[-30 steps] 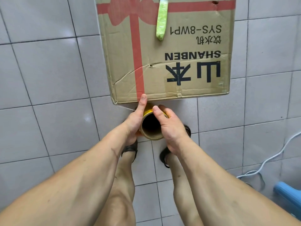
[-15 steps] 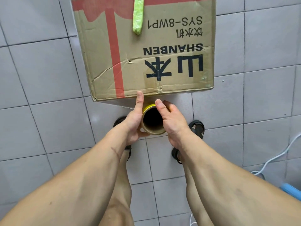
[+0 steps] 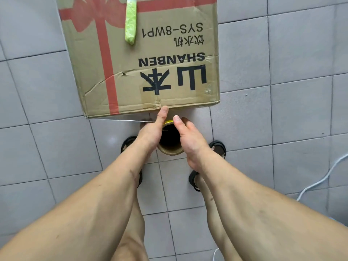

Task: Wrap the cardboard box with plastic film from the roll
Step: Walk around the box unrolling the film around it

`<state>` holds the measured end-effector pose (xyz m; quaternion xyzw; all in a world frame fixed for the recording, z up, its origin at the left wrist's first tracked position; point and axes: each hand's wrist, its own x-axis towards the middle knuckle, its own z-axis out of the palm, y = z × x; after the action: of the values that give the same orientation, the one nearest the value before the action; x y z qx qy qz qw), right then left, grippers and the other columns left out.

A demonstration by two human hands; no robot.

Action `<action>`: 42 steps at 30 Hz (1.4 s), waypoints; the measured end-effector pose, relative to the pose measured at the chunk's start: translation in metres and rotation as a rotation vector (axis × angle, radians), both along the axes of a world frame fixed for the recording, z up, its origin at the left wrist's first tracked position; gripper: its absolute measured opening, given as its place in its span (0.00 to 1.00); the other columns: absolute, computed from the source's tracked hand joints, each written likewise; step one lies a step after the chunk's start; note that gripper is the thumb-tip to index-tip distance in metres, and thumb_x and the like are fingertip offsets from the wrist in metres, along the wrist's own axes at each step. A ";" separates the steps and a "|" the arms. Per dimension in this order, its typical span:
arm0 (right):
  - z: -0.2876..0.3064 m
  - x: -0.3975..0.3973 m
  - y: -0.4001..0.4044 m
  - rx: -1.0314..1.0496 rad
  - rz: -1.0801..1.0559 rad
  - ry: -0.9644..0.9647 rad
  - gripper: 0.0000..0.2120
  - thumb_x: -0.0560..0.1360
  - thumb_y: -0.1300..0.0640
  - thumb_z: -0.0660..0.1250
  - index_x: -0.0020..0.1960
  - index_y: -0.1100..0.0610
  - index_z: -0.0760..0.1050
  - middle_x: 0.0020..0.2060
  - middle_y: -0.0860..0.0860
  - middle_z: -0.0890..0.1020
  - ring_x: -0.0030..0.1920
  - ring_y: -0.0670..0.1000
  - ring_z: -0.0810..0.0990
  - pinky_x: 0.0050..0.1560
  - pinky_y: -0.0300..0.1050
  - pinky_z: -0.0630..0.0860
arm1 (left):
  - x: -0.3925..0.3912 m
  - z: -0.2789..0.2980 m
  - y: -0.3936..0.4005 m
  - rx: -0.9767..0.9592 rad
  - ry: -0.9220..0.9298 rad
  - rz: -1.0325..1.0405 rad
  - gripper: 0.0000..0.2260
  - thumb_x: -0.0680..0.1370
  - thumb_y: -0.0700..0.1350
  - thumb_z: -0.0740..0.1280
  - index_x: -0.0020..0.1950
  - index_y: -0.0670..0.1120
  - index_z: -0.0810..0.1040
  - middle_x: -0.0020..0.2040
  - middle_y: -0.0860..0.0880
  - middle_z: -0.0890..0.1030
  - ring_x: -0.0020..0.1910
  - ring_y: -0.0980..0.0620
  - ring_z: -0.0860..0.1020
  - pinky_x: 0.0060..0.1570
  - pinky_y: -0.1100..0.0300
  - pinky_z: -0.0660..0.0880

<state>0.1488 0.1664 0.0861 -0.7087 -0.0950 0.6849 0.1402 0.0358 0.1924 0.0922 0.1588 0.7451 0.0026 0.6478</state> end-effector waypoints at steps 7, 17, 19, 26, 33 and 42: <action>-0.002 0.028 0.010 0.050 0.091 -0.028 0.23 0.80 0.38 0.59 0.64 0.54 0.75 0.60 0.53 0.81 0.60 0.53 0.78 0.61 0.49 0.74 | 0.020 -0.010 -0.018 -0.059 -0.145 0.290 0.64 0.52 0.91 0.61 0.69 0.45 0.85 0.59 0.42 0.90 0.61 0.42 0.89 0.69 0.40 0.82; 0.001 0.053 0.011 0.020 0.096 -0.022 0.29 0.80 0.36 0.59 0.72 0.55 0.70 0.66 0.53 0.78 0.66 0.53 0.75 0.69 0.53 0.71 | 0.049 -0.005 -0.017 0.004 -0.131 0.349 0.52 0.63 0.83 0.61 0.68 0.43 0.85 0.56 0.43 0.91 0.58 0.43 0.89 0.65 0.45 0.84; 0.000 0.055 0.012 0.016 0.088 -0.026 0.32 0.78 0.35 0.63 0.73 0.55 0.68 0.67 0.53 0.77 0.66 0.53 0.76 0.67 0.52 0.72 | 0.050 -0.003 -0.016 -0.017 -0.144 0.275 0.46 0.71 0.82 0.57 0.68 0.46 0.84 0.57 0.46 0.91 0.59 0.46 0.88 0.62 0.48 0.82; 0.003 0.058 0.010 -0.022 -0.033 0.021 0.26 0.79 0.35 0.59 0.66 0.52 0.73 0.60 0.50 0.82 0.60 0.50 0.79 0.65 0.52 0.74 | 0.054 -0.010 -0.009 0.043 -0.119 0.268 0.41 0.76 0.79 0.58 0.61 0.44 0.86 0.54 0.44 0.91 0.57 0.43 0.88 0.61 0.50 0.82; 0.000 0.071 0.000 0.000 0.065 -0.033 0.51 0.62 0.23 0.68 0.76 0.50 0.65 0.69 0.51 0.76 0.68 0.51 0.75 0.71 0.54 0.70 | 0.059 -0.018 -0.023 -0.025 -0.207 0.192 0.60 0.58 0.92 0.58 0.68 0.46 0.85 0.59 0.43 0.90 0.62 0.42 0.87 0.74 0.42 0.79; -0.008 0.103 0.000 0.054 0.098 -0.018 0.38 0.71 0.29 0.64 0.74 0.49 0.70 0.68 0.49 0.78 0.68 0.50 0.75 0.71 0.50 0.67 | 0.088 -0.022 -0.032 -0.011 -0.239 0.278 0.64 0.49 0.91 0.62 0.68 0.46 0.86 0.60 0.43 0.90 0.65 0.42 0.87 0.74 0.40 0.78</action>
<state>0.2521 0.1662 0.0781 -0.7053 -0.1493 0.6816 0.1249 0.1240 0.1606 0.0706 0.0493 0.6777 0.1069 0.7258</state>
